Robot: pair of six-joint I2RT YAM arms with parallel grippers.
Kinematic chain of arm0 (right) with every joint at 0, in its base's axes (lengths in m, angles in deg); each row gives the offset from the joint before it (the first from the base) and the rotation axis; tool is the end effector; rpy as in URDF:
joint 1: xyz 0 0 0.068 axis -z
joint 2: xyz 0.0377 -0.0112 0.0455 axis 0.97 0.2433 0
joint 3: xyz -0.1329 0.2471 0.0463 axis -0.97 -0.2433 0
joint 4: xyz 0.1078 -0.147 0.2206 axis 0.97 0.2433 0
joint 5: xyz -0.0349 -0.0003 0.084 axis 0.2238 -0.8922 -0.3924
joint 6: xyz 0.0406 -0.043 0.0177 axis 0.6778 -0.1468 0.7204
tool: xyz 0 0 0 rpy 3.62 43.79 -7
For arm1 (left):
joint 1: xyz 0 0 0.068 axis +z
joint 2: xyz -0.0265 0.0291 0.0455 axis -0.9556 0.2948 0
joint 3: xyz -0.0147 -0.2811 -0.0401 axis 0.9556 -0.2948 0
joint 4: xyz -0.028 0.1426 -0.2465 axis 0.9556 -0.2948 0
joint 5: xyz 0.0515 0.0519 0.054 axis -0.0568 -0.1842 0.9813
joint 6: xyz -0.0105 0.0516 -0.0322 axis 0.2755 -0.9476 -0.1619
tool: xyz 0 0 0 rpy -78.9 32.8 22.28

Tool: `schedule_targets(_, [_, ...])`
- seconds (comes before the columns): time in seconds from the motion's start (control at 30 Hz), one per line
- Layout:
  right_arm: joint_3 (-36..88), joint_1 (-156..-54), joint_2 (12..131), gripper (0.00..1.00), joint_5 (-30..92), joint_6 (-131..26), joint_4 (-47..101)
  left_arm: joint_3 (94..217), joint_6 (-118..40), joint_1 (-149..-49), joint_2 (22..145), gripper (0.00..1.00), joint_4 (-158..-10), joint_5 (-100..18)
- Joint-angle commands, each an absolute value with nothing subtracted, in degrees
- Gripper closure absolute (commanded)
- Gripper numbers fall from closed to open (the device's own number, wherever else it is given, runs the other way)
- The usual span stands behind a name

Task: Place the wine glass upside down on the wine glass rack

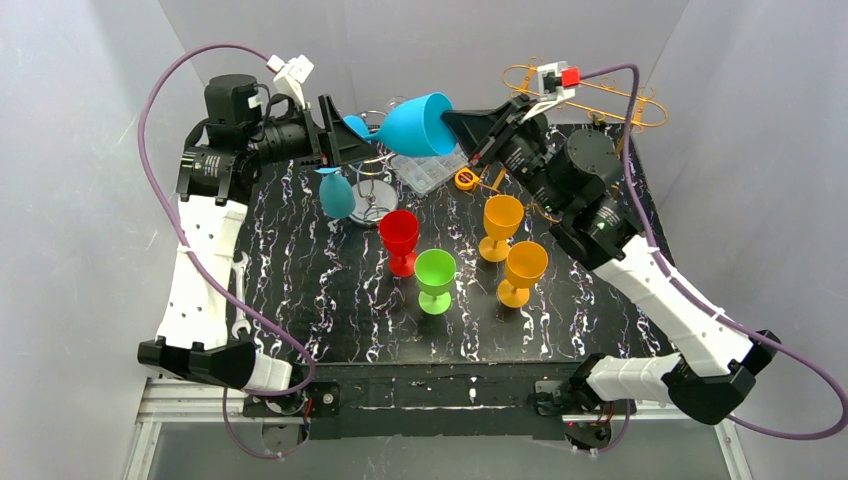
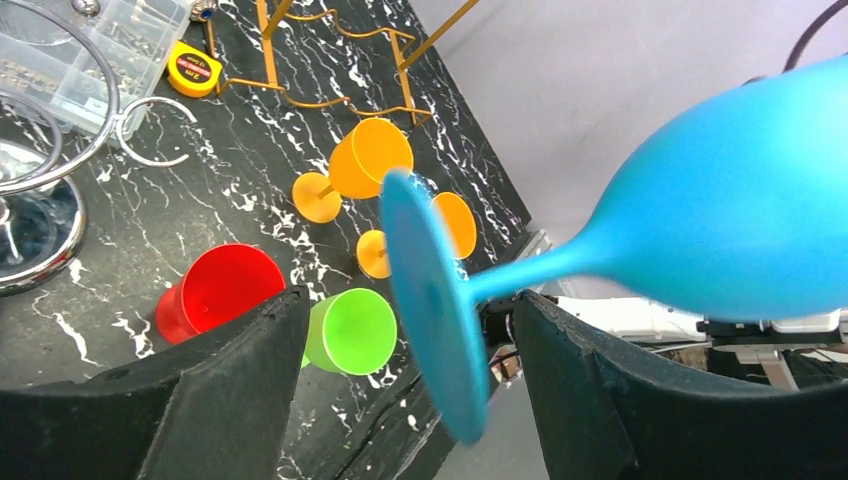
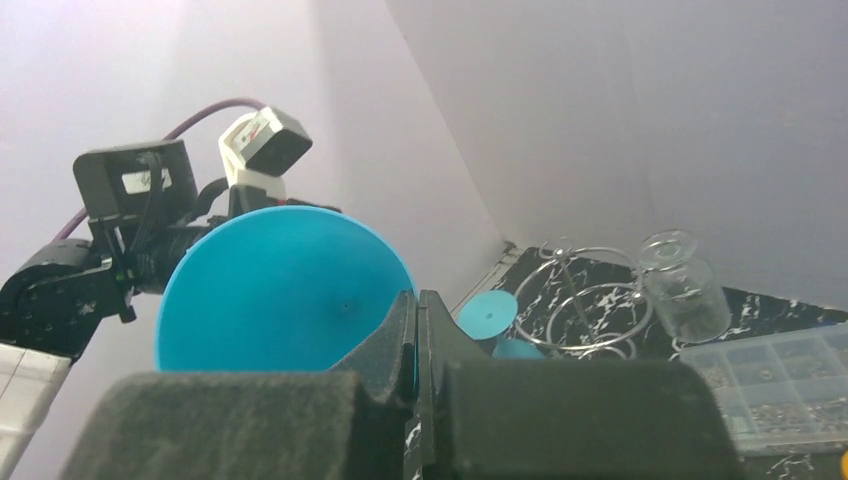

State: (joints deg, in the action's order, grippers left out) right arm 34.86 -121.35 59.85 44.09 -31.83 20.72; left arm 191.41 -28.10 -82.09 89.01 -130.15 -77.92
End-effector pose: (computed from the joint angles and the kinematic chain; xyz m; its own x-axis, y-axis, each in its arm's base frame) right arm 0.2012 0.1975 0.5441 -0.0724 0.5809 -0.8108 -0.6889 0.5587 0.4618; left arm 0.2817 -0.0793 0.5331 -0.5609 -0.1829 -0.8074 0.6148 0.5612 -0.5542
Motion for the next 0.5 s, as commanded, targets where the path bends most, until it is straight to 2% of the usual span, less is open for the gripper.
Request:
schedule_targets(0.0, [36.09, -124.76, 60.64, 0.99, 46.2, -32.61, 16.21, 191.3, -24.96, -82.34, 88.17, 0.3, -128.32, -81.23])
schedule_targets(0.33, [34.48, -128.67, 61.73, 0.99, 50.35, -35.9, 14.93, 193.03, -27.04, -82.35, 88.09, 0.98, -128.94, -78.91])
schedule_targets(0.47, [34.86, -129.58, 62.25, 0.99, 50.93, -36.76, 14.7, 193.59, -26.11, -82.27, 88.39, 1.0, -127.85, -79.91])
